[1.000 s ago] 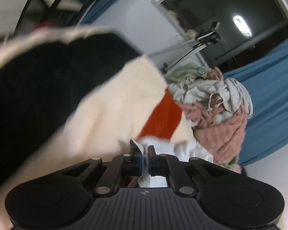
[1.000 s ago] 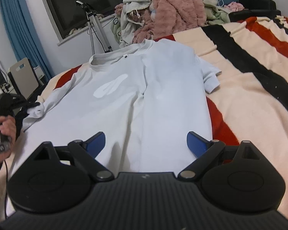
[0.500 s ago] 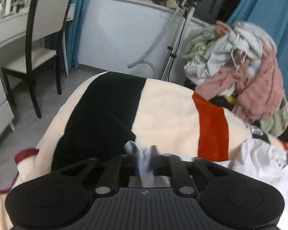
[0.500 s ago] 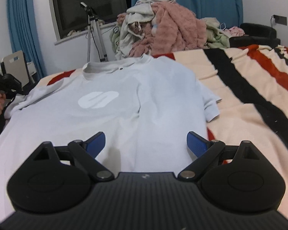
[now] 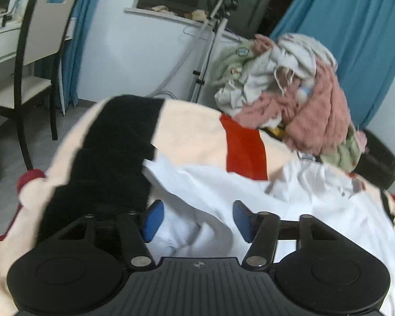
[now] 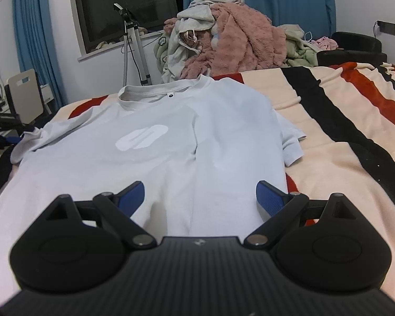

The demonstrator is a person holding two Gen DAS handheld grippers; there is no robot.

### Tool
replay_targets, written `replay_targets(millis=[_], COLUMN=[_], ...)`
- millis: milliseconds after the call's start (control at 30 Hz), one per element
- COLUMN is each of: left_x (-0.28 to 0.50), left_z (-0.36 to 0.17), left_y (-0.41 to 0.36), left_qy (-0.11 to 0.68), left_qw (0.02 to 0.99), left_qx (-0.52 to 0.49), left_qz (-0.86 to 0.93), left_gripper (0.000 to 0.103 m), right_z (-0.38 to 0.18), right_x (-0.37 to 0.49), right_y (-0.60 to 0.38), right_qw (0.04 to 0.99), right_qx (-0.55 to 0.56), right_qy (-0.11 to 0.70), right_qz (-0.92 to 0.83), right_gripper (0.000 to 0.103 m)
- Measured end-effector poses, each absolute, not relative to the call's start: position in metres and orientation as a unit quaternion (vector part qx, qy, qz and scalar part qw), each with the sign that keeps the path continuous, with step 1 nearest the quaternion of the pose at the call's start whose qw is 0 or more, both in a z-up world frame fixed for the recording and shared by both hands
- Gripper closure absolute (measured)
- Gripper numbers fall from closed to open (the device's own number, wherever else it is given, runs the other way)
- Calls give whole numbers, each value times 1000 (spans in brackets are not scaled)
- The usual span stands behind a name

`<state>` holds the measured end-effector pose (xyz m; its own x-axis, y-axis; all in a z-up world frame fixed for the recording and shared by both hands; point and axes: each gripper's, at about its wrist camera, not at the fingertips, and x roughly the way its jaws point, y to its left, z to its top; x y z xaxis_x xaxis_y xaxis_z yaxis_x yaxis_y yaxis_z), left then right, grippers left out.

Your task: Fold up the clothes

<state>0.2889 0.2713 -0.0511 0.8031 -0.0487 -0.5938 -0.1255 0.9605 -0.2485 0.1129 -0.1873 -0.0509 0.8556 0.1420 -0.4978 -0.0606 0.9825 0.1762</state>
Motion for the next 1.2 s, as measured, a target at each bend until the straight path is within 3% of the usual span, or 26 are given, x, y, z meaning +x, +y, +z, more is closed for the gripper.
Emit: replay_targets(millis=[33, 67, 100, 367, 467, 533, 700, 800, 967, 1133, 1200], left_x=[292, 299, 311, 384, 388, 386, 352, 320, 255, 218, 220], left_z=[-55, -57, -56, -23, -17, -18, -12, -4, -10, -69, -81], left_y=[265, 261, 259, 290, 293, 289, 287, 302, 311, 295, 287], left_qy=[319, 327, 336, 324, 323, 328, 300, 291, 273, 289, 272], left_qw=[938, 937, 935, 923, 931, 934, 947, 945, 930, 870, 872], left_qx=[-133, -122, -107, -74, -63, -41, -14, -61, -223, -395, -399], left_qz=[20, 27, 43, 191, 160, 137, 116, 136, 107, 66, 76], left_gripper=[85, 98, 102, 101, 94, 50, 20, 20, 18, 17, 17], right_z=[-51, -51, -52, -63, -66, -68, -66, -64, -58, -59, -60], right_x=[112, 112, 114, 128, 132, 134, 132, 128, 123, 123, 124], right_y=[-187, -186, -186, -184, -185, -186, -185, -186, -185, -184, -182], right_qw=[960, 960, 960, 956, 954, 953, 953, 953, 956, 956, 955], right_qx=[75, 73, 72, 74, 79, 83, 91, 93, 91, 91, 88], right_qy=[264, 265, 267, 280, 285, 286, 284, 280, 273, 274, 276], right_qz=[51, 50, 50, 52, 54, 55, 59, 62, 60, 55, 55], right_gripper=[10, 10, 10, 10, 10, 10, 10, 10, 10, 10, 10])
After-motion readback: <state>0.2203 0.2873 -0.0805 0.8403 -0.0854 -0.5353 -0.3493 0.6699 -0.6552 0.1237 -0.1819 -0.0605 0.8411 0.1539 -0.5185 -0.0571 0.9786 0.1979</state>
